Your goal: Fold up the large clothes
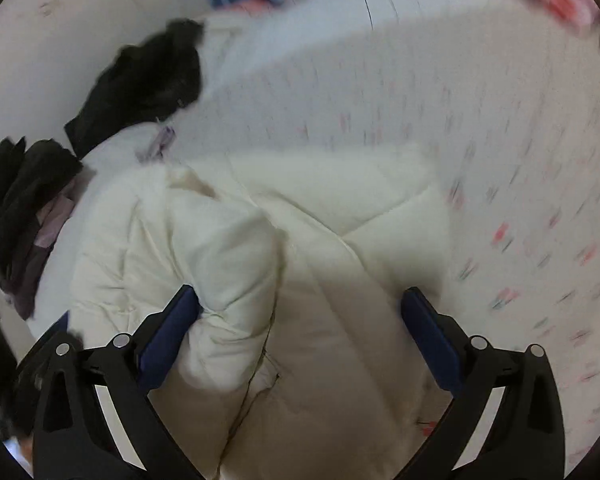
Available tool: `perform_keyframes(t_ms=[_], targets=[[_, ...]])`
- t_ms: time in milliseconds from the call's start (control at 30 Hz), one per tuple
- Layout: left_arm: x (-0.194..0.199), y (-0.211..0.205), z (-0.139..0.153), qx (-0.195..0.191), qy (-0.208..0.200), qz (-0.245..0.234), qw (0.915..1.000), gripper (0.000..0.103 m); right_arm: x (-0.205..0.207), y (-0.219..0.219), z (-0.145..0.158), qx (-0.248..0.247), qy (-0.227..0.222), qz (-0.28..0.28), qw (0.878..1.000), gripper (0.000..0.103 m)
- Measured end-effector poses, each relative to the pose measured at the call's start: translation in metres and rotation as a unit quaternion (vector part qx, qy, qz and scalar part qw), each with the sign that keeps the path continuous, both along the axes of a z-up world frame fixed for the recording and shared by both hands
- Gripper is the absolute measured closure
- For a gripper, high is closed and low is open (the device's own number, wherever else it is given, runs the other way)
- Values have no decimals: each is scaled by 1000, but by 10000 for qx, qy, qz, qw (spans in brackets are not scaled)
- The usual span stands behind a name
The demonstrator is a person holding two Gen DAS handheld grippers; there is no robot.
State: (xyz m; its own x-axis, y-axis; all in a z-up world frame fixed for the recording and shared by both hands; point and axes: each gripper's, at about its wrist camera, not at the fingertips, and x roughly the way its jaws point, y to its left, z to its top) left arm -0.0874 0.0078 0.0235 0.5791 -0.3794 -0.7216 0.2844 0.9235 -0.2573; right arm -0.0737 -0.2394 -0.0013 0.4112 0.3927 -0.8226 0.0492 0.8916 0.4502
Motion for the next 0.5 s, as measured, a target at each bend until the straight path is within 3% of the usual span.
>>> perform_keyframes(t_ms=[67,133,200,233,267,300,400,500], targets=[[-3,7,11,-317,-61,-33,9995,6,1,-5,12,-24,-85,-142,9999,6],[-4,21,18,-684,-82,44,9976,6,-9,-4,34,107,-535,-111,9984,6],[2,23,10,-598,9,186,9980,6,-15,2,45,84,-808,46,9967,6],[7,24,-6,-572,173,146,9981,6,-17,2,43,-55,-737,78,9972,6],[7,22,-14,-490,185,137,9985,6,-14,9,22,-275,-377,189,9987,6],[7,20,-19,-351,113,129,9992,6,-8,11,6,-141,-112,266,9995,6],[2,11,-15,-55,24,71,10000,6,-9,-4,14,-118,-40,205,9997,6],[-13,28,5,-528,-147,141,9984,6,-30,-15,46,24,-466,188,9987,6]])
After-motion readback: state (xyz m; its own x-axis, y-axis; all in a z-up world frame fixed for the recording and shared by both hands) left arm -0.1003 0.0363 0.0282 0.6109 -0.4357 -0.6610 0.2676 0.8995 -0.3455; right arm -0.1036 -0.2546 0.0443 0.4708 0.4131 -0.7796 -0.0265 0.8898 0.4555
